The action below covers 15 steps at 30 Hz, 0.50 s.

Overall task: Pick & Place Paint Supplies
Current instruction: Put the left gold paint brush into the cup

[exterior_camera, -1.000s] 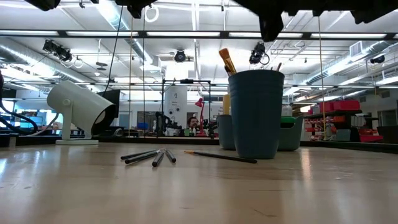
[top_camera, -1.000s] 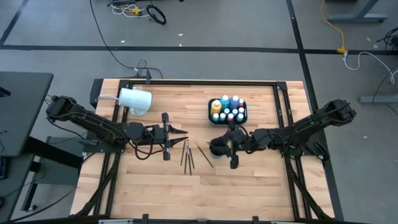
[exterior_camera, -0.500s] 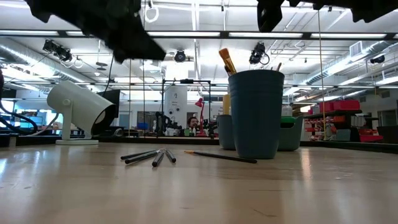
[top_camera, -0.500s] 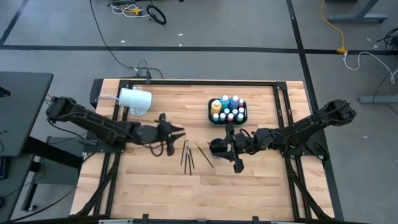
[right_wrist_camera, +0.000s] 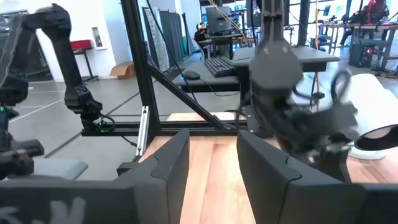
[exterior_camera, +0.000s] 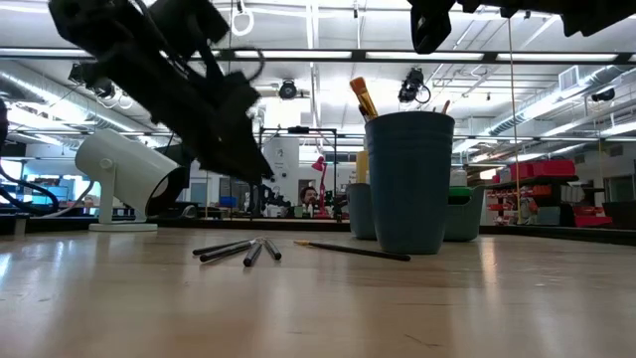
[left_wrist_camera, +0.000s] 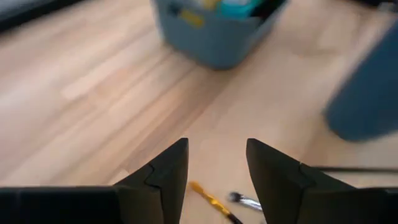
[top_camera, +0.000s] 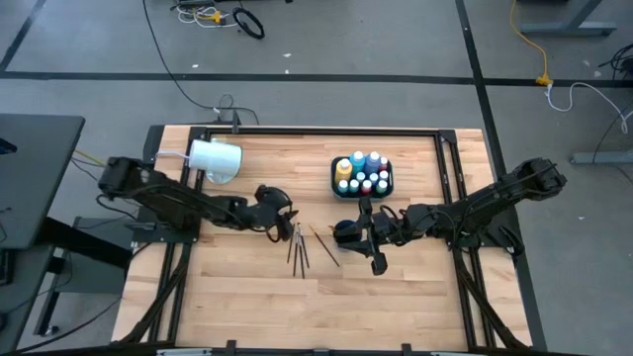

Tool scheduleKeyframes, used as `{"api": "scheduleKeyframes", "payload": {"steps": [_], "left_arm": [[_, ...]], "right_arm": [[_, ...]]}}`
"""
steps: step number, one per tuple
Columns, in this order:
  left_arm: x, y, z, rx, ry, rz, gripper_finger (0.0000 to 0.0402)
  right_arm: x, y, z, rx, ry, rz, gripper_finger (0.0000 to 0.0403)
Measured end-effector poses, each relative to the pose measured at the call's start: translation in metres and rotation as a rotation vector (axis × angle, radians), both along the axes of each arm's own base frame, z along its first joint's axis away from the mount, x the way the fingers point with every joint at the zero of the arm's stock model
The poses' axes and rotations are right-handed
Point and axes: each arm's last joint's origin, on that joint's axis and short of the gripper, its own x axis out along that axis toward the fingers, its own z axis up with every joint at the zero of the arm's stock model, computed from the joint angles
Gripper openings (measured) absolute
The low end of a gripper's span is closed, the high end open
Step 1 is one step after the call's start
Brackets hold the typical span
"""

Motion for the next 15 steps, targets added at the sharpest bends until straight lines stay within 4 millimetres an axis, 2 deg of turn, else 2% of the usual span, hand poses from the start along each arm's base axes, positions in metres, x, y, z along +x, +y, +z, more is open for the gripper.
{"api": "scheduleKeyframes", "payload": {"steps": [8,15], "left_arm": [[0.009,0.006,-0.042,-0.051,0.080,0.096,0.0161],[0.014,0.004,-0.057,-0.097,0.088,0.075,0.0156]], "right_arm": [[0.000,0.000,-0.001,-0.007,0.013,-0.001,0.0139],[0.000,0.000,-0.002,-0.010,0.020,-0.003,0.0139]]}}
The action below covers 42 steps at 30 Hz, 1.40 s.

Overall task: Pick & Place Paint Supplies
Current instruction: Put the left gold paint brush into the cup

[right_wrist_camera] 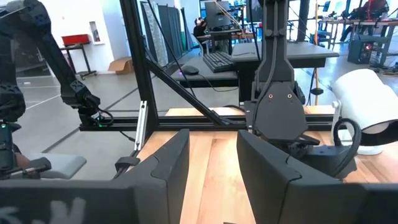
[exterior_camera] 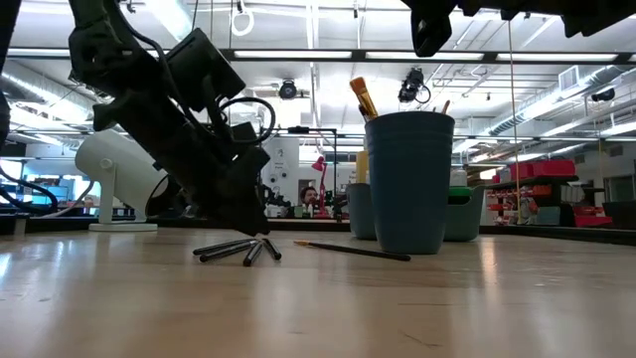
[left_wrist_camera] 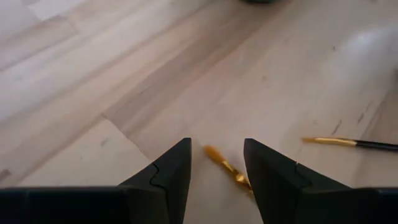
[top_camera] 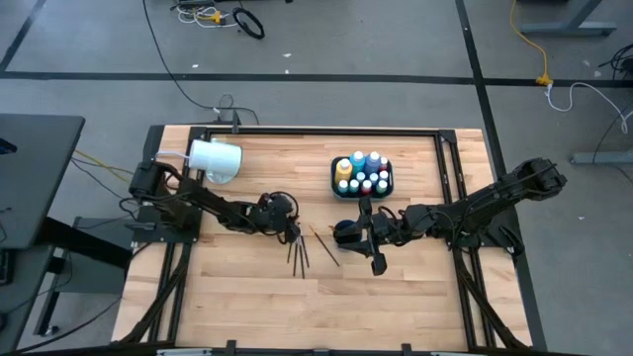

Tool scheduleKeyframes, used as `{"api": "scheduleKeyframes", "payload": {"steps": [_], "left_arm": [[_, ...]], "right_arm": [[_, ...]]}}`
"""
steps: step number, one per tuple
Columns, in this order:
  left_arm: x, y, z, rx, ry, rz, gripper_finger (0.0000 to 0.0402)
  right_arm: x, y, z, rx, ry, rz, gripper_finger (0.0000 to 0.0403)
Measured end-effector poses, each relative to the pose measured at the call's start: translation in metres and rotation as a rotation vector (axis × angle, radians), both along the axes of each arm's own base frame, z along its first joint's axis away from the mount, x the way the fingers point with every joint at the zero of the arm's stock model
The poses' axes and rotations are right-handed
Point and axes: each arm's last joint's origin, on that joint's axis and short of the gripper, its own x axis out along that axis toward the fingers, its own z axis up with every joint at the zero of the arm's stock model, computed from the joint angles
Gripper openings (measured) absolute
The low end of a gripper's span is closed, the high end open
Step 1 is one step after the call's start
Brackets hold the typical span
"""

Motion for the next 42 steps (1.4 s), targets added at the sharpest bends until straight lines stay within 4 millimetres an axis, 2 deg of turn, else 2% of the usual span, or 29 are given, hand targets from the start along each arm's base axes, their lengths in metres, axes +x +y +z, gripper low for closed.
{"api": "scheduleKeyframes", "payload": {"steps": [9,13,20,28,34,42], "left_arm": [[0.000,0.001,-0.007,0.033,0.030,0.012,0.0146],[0.000,0.003,-0.007,0.029,0.041,0.008,0.0112],[0.000,0.003,-0.008,0.018,0.042,-0.002,0.0010],[-0.001,0.003,-0.005,0.019,0.046,-0.026,0.0005],[-0.002,0.000,0.021,0.034,-0.034,-0.074,0.0004],[-0.001,-0.019,0.077,0.131,-0.305,-0.239,0.0003]], "right_arm": [[0.000,0.000,0.000,0.005,0.002,-0.008,0.0139],[0.000,0.000,-0.001,0.004,0.006,-0.008,0.0139],[0.000,0.000,-0.001,0.005,0.008,-0.007,0.0139],[0.000,0.000,-0.001,0.005,0.009,-0.006,0.0139],[0.000,0.000,-0.001,0.003,0.014,-0.007,0.0139],[0.000,0.000,-0.002,0.002,0.016,-0.006,0.0139]]}}
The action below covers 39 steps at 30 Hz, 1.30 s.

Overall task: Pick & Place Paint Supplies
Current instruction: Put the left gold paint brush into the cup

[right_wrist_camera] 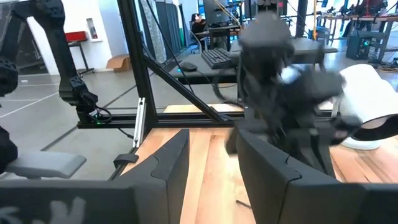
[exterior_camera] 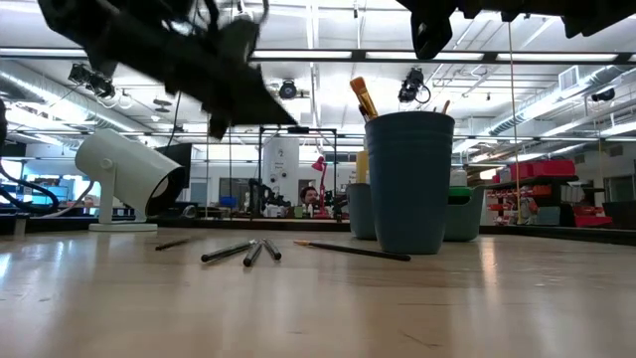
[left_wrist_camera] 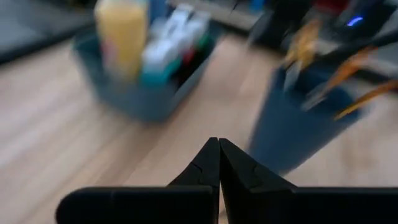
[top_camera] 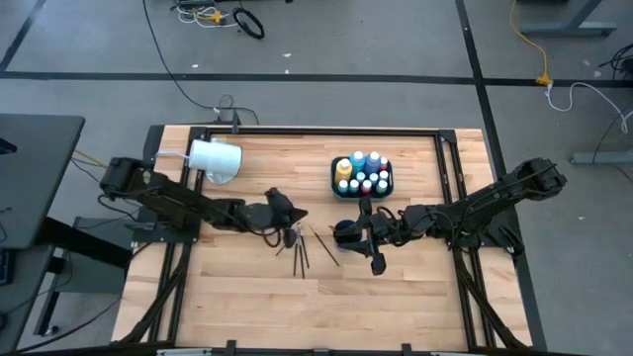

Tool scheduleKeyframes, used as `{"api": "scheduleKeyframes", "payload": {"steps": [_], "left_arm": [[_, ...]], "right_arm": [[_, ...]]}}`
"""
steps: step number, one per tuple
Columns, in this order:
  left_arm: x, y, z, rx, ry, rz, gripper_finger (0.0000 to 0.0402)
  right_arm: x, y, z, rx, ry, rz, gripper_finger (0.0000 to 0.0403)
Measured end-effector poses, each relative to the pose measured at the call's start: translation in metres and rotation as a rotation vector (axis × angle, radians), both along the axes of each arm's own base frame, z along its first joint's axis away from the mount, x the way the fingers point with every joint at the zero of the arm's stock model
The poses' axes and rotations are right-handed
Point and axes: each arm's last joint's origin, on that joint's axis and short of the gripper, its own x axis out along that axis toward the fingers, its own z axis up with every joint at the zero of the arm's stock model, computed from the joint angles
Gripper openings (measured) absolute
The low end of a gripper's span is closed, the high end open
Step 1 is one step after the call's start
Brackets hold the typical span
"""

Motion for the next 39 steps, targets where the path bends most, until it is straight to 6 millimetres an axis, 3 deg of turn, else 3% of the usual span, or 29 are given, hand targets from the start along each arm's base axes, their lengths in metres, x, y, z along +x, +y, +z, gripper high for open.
{"api": "scheduleKeyframes", "payload": {"steps": [4,8,15,27,33,39], "left_arm": [[-0.003,-0.009,0.024,0.072,-0.127,-0.063,0.0002],[-0.008,-0.012,0.029,0.112,-0.098,-0.121,0.0002],[-0.008,-0.011,-0.001,0.131,0.127,-0.189,0.0050],[0.015,-0.021,-0.063,0.004,0.196,-0.369,0.0187],[0.014,-0.026,-0.074,-0.015,0.245,-0.417,0.0203],[0.010,-0.038,-0.075,0.023,0.263,-0.496,0.0190]], "right_arm": [[0.000,-0.001,-0.001,-0.001,0.005,-0.019,0.0139],[0.003,-0.001,-0.006,-0.008,0.025,-0.063,0.0139],[0.005,0.000,-0.009,-0.014,0.028,-0.054,0.0139],[0.005,0.000,-0.006,-0.008,-0.005,-0.053,0.0139],[0.005,0.000,-0.006,-0.011,-0.001,-0.053,0.0139],[0.005,0.000,-0.006,-0.012,0.003,-0.053,0.0139]]}}
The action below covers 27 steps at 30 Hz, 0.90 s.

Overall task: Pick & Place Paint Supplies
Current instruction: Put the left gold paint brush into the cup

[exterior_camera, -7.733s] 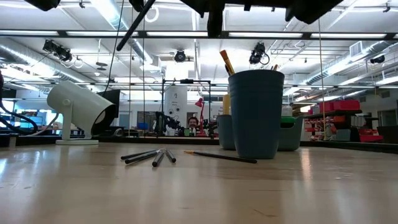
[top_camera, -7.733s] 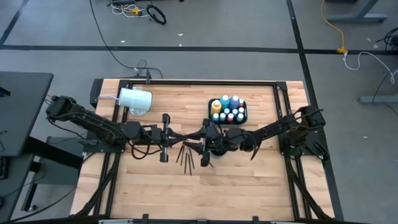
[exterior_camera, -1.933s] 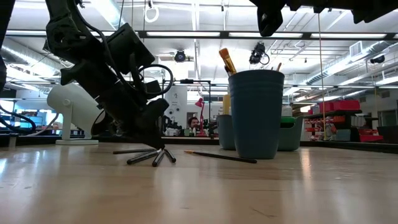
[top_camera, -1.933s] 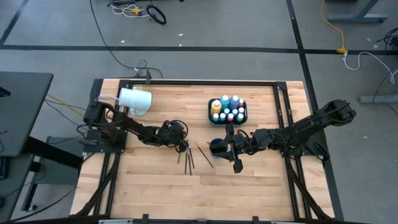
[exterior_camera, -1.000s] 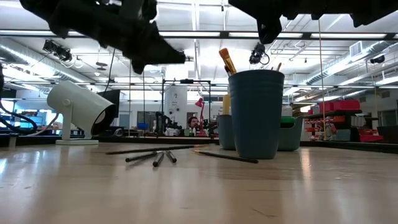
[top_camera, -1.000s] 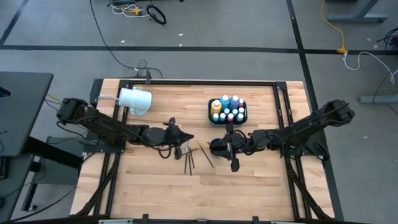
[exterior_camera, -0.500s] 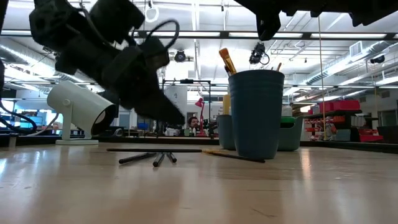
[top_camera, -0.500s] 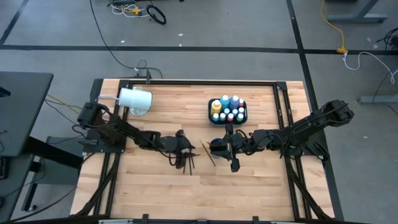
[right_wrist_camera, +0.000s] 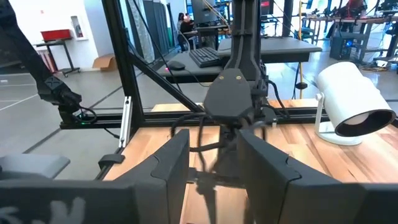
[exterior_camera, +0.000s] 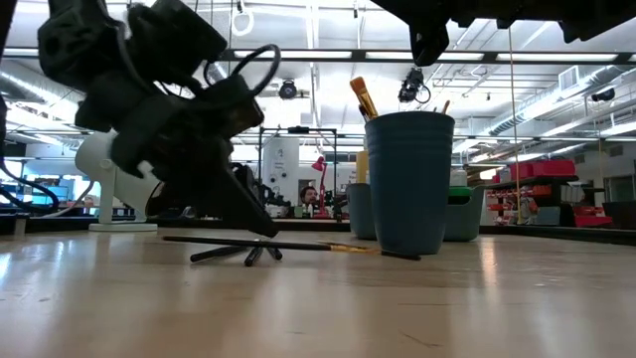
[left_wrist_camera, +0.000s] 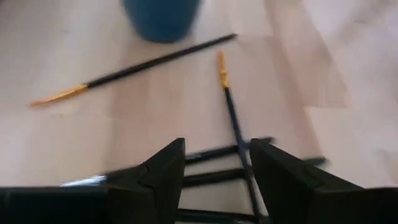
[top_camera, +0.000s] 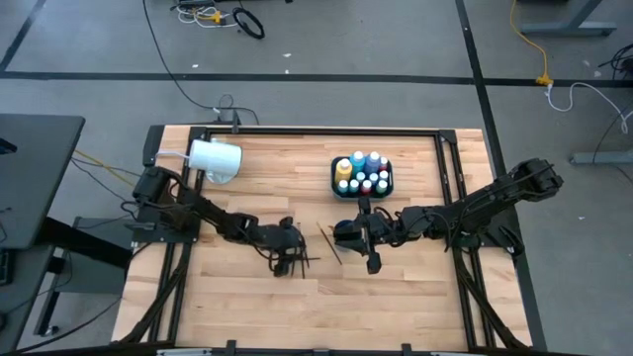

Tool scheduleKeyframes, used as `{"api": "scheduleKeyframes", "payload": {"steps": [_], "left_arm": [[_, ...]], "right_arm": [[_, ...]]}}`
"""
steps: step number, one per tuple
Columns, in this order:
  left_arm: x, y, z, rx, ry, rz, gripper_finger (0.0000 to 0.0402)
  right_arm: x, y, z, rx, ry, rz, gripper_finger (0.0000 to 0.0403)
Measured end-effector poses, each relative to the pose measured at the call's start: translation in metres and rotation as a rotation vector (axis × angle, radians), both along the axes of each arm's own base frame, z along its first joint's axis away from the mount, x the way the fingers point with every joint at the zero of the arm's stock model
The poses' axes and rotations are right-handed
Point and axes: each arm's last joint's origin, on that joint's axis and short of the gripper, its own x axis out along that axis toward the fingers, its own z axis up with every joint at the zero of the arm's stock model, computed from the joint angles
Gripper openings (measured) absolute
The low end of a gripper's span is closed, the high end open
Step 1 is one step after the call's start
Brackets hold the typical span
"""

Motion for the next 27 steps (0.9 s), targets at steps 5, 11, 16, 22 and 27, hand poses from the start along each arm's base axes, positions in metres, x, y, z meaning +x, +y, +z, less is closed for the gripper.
{"api": "scheduleKeyframes", "payload": {"steps": [5,11,16,22,27], "left_arm": [[-0.0032,-0.0077,-0.0028,-0.004,0.025,-0.029,0.0172],[-0.0046,-0.0076,-0.0046,-0.010,0.050,-0.024,0.0157],[-0.0056,-0.0069,-0.0061,0.024,0.064,-0.030,0.0133],[-0.0058,-0.0065,-0.0064,0.051,0.064,-0.037,0.0086],[-0.0057,-0.0058,-0.0065,0.063,0.063,-0.025,0.0022]], "right_arm": [[0.0000,0.0000,0.0000,0.000,0.000,0.000,0.0139],[0.0000,0.0000,-0.0006,-0.002,0.006,0.000,0.0139],[0.0000,0.0000,-0.0007,-0.002,0.007,0.000,0.0139],[0.0000,0.0000,-0.0007,-0.002,0.007,0.000,0.0139],[0.0000,0.0000,-0.0007,-0.002,0.007,0.000,0.0139]]}}
